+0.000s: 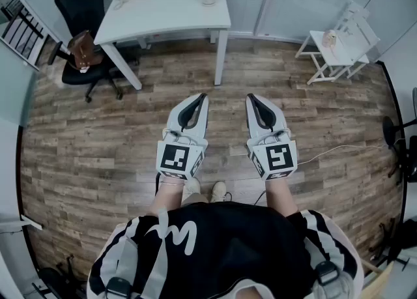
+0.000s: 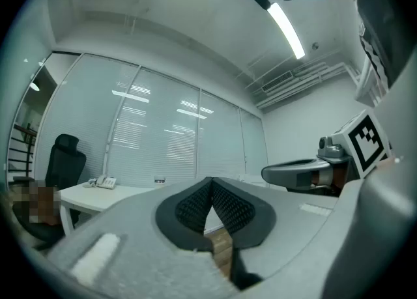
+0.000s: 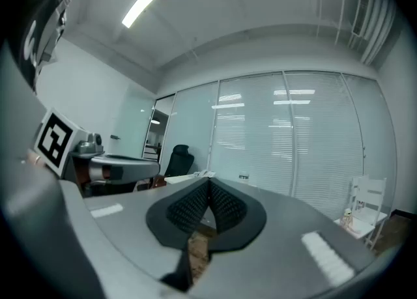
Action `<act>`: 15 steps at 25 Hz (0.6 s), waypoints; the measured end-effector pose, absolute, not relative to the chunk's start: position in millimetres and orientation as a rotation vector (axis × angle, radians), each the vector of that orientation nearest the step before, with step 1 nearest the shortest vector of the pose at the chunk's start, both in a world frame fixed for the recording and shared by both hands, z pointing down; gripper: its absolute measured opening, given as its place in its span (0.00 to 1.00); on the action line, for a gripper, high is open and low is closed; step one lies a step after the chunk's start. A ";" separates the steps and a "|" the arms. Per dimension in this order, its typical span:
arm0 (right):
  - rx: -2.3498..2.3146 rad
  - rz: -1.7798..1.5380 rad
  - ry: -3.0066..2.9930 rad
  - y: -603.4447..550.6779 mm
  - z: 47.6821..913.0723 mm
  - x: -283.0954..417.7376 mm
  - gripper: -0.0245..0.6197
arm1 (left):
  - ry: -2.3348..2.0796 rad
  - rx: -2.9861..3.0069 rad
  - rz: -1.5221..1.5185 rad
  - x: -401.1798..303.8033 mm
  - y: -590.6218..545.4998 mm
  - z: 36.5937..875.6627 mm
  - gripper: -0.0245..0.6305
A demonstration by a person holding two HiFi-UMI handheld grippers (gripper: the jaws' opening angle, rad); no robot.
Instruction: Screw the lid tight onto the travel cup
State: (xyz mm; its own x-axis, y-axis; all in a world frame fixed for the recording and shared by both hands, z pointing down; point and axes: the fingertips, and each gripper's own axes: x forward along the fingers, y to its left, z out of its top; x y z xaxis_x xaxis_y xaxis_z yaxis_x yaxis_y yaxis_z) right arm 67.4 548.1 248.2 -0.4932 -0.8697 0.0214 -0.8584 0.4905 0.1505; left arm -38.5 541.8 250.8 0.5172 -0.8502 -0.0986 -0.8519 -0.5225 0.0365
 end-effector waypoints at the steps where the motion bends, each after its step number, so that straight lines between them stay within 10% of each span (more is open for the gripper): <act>1: 1.515 -0.174 -2.636 552.4 251.9 69.5 0.04 | 1.522 -2.724 0.156 -37.1 543.9 253.4 0.04; 15: 1.421 -0.087 -2.714 593.6 272.3 86.6 0.04 | 1.488 -2.727 0.112 -21.5 585.5 258.8 0.04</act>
State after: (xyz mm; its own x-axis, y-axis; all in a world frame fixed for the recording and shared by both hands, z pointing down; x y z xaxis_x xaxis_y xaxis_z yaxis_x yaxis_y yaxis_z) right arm 86.6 593.6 272.3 -0.5675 -0.8223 0.0419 -0.8180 0.5689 0.0856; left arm -21.5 585.5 258.8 0.5390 -0.8386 -0.0790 -0.8410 -0.5410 0.0055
